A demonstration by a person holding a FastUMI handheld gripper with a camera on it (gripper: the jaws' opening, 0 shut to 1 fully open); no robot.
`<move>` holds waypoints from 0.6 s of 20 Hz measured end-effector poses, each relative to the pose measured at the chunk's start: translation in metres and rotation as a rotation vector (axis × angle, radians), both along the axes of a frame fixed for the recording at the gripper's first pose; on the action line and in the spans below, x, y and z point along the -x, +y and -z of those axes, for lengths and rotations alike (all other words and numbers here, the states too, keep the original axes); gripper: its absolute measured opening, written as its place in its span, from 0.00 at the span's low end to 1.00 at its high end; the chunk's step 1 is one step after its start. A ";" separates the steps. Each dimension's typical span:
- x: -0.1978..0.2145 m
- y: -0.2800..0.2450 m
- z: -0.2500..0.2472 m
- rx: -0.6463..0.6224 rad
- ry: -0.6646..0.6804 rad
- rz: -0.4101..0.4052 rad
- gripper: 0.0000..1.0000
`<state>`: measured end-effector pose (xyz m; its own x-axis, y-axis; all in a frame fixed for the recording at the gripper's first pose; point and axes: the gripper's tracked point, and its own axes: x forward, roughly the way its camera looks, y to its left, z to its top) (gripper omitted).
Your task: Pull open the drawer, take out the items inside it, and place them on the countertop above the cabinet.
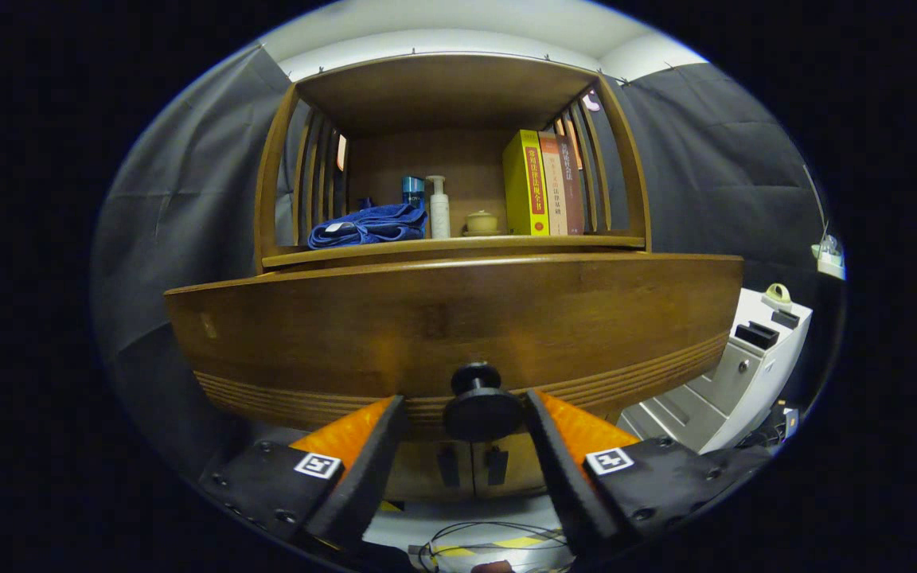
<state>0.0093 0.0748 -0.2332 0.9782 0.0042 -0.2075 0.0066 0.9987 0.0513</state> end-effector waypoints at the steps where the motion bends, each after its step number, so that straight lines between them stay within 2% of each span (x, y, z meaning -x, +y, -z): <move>1: 0.013 0.006 -0.010 0.004 -0.041 -0.032 0.97; 4: 0.041 0.007 -0.072 0.070 -0.193 -0.140 1.00; 6: 0.050 -0.008 -0.125 0.069 -0.239 -0.166 0.99; 8: 0.031 -0.034 -0.171 0.048 -0.231 -0.141 0.98; 12: -0.043 -0.076 -0.254 0.077 -0.133 -0.073 1.00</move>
<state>0.0522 -0.0014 0.0210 0.9948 0.0651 -0.0782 -0.0675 0.9973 -0.0295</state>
